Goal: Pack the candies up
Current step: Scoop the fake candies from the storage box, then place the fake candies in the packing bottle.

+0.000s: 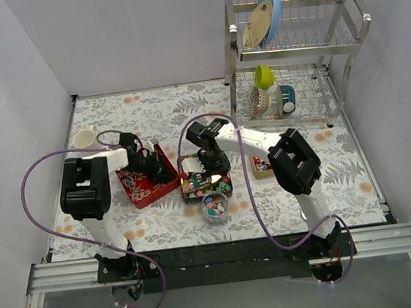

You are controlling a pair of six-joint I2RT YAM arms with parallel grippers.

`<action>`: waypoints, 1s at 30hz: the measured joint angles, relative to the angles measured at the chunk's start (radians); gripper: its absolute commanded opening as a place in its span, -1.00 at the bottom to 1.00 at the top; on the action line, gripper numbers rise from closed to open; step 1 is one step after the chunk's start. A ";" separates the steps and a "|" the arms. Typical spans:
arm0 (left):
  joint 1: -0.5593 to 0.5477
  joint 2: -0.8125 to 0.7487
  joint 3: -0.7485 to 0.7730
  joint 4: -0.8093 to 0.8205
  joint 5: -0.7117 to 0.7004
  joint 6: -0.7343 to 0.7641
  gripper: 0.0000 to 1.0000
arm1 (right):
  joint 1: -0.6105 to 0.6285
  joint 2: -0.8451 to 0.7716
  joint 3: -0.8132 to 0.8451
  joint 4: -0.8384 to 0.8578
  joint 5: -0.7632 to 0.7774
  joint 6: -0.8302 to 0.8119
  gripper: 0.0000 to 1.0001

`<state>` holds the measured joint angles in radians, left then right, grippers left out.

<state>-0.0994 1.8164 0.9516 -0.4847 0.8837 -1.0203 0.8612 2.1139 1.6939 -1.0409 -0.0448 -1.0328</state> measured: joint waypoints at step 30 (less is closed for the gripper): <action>0.064 0.003 0.261 -0.356 0.192 0.251 -0.31 | -0.190 -0.475 -0.294 0.148 -0.203 -0.050 -0.97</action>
<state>-0.0357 1.8191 1.2129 -0.8410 1.0756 -0.7692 0.6716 1.6386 1.4002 -0.8932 -0.2474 -1.0828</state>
